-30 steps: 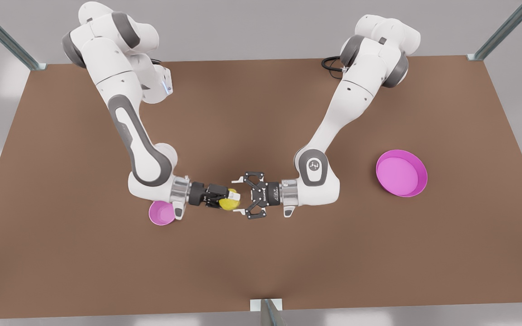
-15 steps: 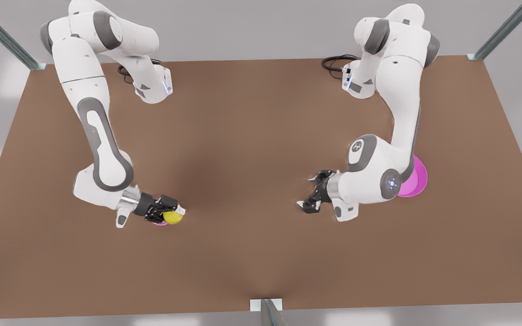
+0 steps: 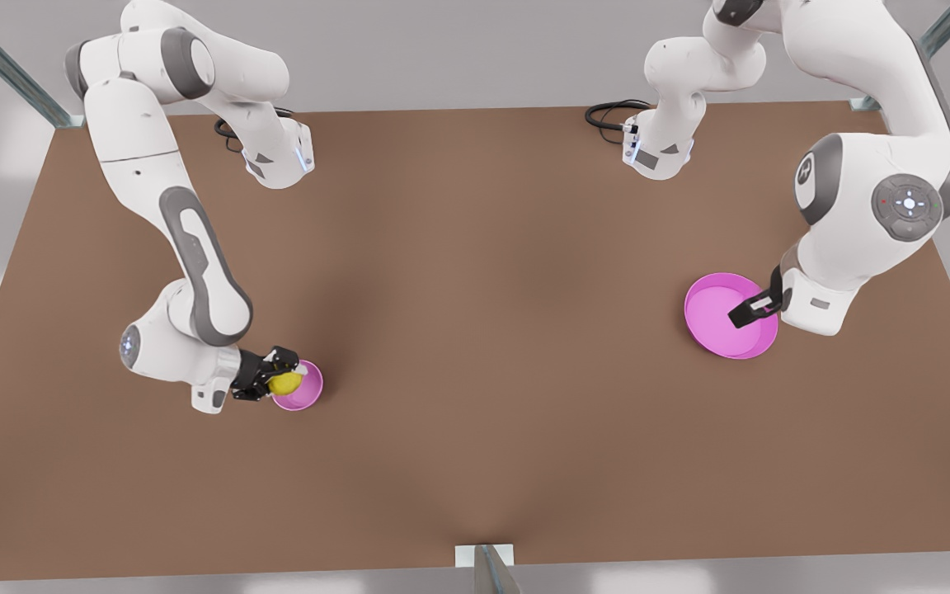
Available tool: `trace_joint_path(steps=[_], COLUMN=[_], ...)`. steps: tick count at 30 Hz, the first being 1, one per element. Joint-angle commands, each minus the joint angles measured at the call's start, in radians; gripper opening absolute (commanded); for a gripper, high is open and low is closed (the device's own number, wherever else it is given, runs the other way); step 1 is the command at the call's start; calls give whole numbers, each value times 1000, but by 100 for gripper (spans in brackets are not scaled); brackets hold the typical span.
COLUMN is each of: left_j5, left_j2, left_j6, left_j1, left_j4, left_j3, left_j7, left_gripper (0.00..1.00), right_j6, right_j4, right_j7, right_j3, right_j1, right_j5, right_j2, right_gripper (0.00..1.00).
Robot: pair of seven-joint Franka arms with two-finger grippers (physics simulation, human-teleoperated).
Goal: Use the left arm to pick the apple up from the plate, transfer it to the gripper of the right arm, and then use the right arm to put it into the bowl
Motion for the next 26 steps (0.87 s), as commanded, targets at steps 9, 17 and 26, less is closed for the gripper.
trace_joint_path(steps=[9, 17, 26], left_j5=[10, 8, 10], left_j2=[23, 57, 82], left_j6=[7, 1, 11], left_j1=[2, 2, 2], left_j4=[18, 44, 47], left_j3=[0, 9, 10], left_j7=[613, 610, 611], left_gripper=[100, 100, 100], right_j6=[-94, -683, -640], right_j4=[178, 473, 336], right_j7=[165, 938, 1004], right_j3=[-1, 16, -173], right_j1=[-7, 24, 134], right_j5=[-140, -657, -628], right_j2=[-6, -273, -385], right_gripper=[100, 100, 100])
